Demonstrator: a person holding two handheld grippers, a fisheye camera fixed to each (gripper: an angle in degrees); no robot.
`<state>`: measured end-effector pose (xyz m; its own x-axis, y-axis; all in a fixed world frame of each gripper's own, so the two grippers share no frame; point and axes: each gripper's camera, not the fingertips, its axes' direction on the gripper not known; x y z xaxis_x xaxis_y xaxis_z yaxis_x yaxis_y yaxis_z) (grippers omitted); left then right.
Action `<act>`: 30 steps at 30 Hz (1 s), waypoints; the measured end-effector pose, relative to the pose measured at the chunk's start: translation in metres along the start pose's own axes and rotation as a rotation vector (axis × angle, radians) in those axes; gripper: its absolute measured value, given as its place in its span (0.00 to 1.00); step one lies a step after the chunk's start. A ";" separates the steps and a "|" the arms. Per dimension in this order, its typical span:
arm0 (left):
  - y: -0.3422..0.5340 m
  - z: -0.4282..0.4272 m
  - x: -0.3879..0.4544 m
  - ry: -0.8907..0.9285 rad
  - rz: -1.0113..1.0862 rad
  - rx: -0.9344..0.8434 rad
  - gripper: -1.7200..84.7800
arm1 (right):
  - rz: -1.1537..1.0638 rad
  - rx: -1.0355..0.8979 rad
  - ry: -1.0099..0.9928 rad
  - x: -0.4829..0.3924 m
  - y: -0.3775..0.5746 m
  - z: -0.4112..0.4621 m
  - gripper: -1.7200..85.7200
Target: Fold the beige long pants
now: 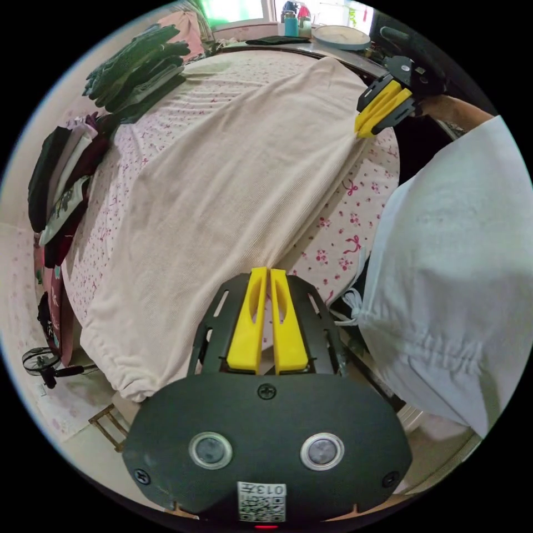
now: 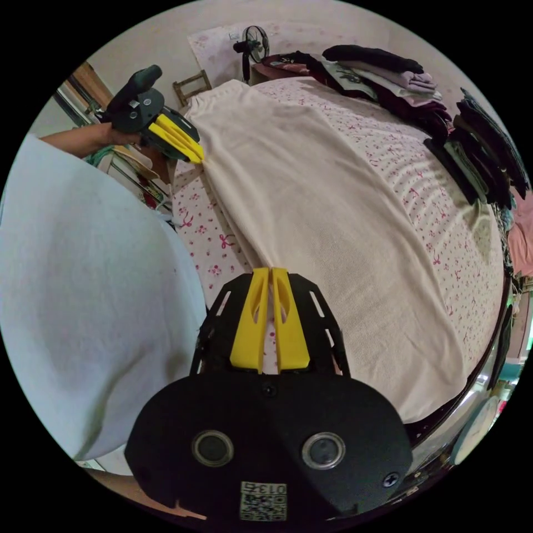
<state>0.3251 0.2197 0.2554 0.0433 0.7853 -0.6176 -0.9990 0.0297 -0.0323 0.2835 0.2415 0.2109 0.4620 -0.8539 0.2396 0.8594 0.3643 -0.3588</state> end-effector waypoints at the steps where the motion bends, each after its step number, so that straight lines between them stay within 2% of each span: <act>1: 0.004 0.000 -0.001 0.007 -0.001 0.007 0.03 | 0.010 0.018 -0.001 0.000 0.005 -0.003 0.03; 6: 0.007 0.009 0.000 -0.013 0.020 -0.026 0.02 | 0.018 -0.061 0.006 -0.004 0.014 0.017 0.03; 10: 0.021 -0.020 -0.006 0.026 0.031 0.039 0.02 | 0.112 0.004 0.052 0.005 0.037 -0.009 0.04; 15: 0.011 -0.036 -0.041 0.078 -0.117 0.135 0.02 | 0.500 0.103 0.198 0.065 0.093 -0.042 0.06; 17: -0.007 -0.033 -0.048 0.063 -0.132 0.145 0.02 | 0.747 0.136 0.252 0.102 0.130 -0.055 0.08; 20: -0.039 -0.033 -0.054 0.006 -0.140 0.171 0.03 | 0.978 0.215 0.259 0.142 0.176 -0.071 0.10; 24: -0.082 -0.034 -0.083 -0.069 -0.155 0.175 0.06 | 1.077 0.246 0.242 0.187 0.208 -0.084 0.13; 30: -0.146 -0.030 -0.129 -0.004 -0.098 0.107 0.11 | 1.086 0.277 0.132 0.258 0.212 -0.087 0.15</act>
<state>0.4657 0.0955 0.3158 0.1410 0.7781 -0.6122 -0.9851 0.1721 -0.0083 0.5659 0.0655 0.1180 0.9817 -0.0615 -0.1805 0.0434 0.9938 -0.1027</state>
